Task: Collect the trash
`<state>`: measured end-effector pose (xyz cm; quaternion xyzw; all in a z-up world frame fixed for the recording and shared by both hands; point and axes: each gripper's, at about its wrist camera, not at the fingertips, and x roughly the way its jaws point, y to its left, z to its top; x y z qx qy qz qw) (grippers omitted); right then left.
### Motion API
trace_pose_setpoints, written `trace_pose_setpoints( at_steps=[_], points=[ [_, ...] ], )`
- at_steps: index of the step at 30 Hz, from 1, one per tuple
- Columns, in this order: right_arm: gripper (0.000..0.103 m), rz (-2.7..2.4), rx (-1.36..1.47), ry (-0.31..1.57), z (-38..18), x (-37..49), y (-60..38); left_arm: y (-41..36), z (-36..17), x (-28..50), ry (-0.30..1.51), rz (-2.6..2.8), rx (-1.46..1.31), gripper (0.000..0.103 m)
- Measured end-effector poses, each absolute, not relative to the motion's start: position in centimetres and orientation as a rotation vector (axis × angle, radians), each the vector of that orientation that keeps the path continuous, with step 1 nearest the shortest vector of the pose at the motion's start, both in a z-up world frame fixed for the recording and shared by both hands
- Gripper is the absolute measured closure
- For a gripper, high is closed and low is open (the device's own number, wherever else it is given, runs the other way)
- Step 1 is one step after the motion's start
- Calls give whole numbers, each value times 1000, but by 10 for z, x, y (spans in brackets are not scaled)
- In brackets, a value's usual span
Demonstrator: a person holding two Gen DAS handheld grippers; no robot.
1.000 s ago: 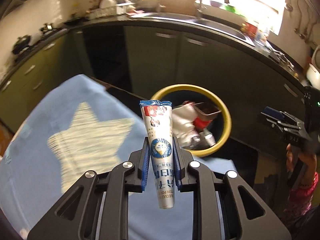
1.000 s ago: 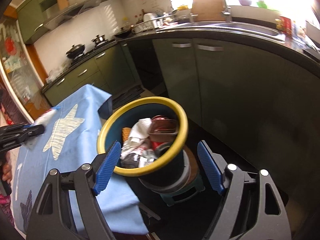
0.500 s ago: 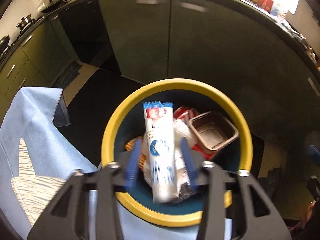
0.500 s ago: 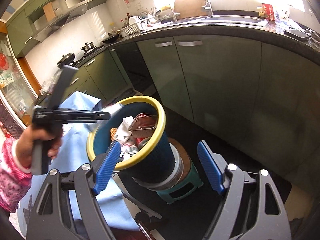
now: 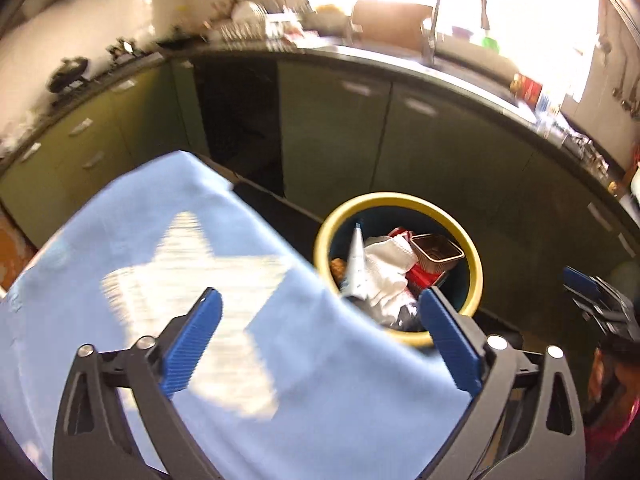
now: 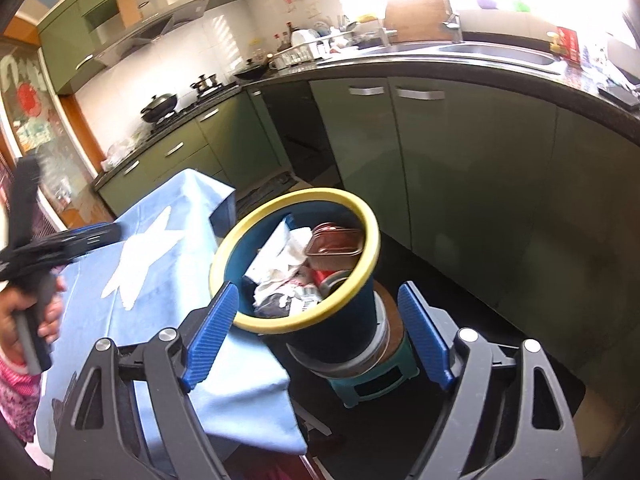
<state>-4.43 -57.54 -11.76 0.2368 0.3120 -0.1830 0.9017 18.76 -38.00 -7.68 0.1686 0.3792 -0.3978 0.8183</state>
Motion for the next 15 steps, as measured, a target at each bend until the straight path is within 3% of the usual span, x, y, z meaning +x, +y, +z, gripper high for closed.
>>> trace_pose_setpoints(
  at_steps=[10, 15],
  points=[
    [7, -261, 385, 659, -97, -30, -515, -180, -37, 116, 601, -520, 216, 5],
    [7, -245, 298, 624, -74, -31, -481, -98, -24, 78, 536, -353, 115, 5]
  ],
)
